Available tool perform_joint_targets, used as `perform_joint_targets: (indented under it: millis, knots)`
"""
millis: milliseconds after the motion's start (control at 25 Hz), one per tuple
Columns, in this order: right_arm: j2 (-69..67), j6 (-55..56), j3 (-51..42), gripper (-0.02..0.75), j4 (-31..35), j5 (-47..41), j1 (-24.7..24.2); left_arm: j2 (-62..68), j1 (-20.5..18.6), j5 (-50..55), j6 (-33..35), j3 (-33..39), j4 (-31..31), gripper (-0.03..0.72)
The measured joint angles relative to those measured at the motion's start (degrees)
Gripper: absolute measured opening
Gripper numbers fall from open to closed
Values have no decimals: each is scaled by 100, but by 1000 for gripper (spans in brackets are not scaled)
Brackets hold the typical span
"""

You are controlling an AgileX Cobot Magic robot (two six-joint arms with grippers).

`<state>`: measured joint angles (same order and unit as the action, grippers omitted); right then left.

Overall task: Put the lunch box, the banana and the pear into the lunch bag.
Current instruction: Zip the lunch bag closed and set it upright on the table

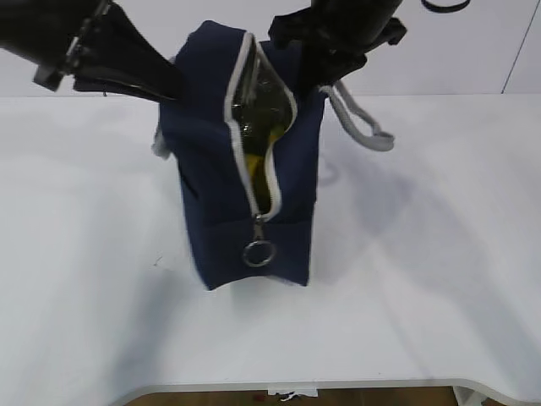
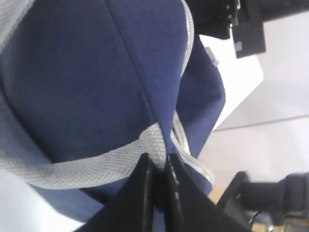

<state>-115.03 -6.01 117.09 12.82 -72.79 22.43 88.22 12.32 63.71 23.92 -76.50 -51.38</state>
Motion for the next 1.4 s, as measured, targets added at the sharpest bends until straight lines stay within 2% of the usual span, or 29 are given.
perform_joint_targets:
  millis: [40,80,160,440,520,560,600,640,680,720,760,800,840,880,1000,1200,1280,1400]
  knots:
    - [54,16,0,1,-120,0,0,139,253,-297,0,0,-335,9]
    - [102,23,0,1,-251,-8,0,139,253,-297,0,0,-354,9]
    - [140,35,0,1,-485,-21,0,397,552,-700,0,0,-560,9]
    - [143,57,-9,10,-671,-41,0,884,757,-1115,104,0,-714,9]
    - [143,57,-9,55,-671,-29,0,1007,757,-1123,116,-8,-753,16]
    - [143,57,-9,106,-671,0,0,1007,757,-1123,116,-8,-753,16]
    - [143,68,-9,185,-684,25,0,1089,771,-1166,128,-8,-767,52]
    - [143,96,-9,249,-699,38,0,1089,771,-1166,128,-8,-767,52]
    - [143,143,-9,327,-741,47,0,1135,775,-1207,141,-13,-782,162]
    - [143,192,-9,395,-767,47,0,1134,775,-1207,154,-37,-791,220]
    - [143,217,-9,439,-782,62,0,1134,775,-1207,154,-37,-791,220]
    - [143,234,-9,473,-790,62,0,1134,775,-1144,164,-168,-791,344]
    - [143,260,-9,493,-790,62,0,1134,775,-1053,167,-297,-745,400]
    - [153,273,-9,503,-790,62,0,1134,775,-985,177,-297,-745,400]
    - [272,284,-9,517,-790,62,0,1134,775,-464,177,-692,-394,445]
    - [791,296,-26,519,-790,62,0,1134,775,299,16,-1014,61,452]
    - [1018,296,-133,519,-790,62,0,1120,775,554,-386,-1235,739,452]
    - [1385,296,-469,519,-790,62,0,1002,775,601,-714,-1266,1410,452]
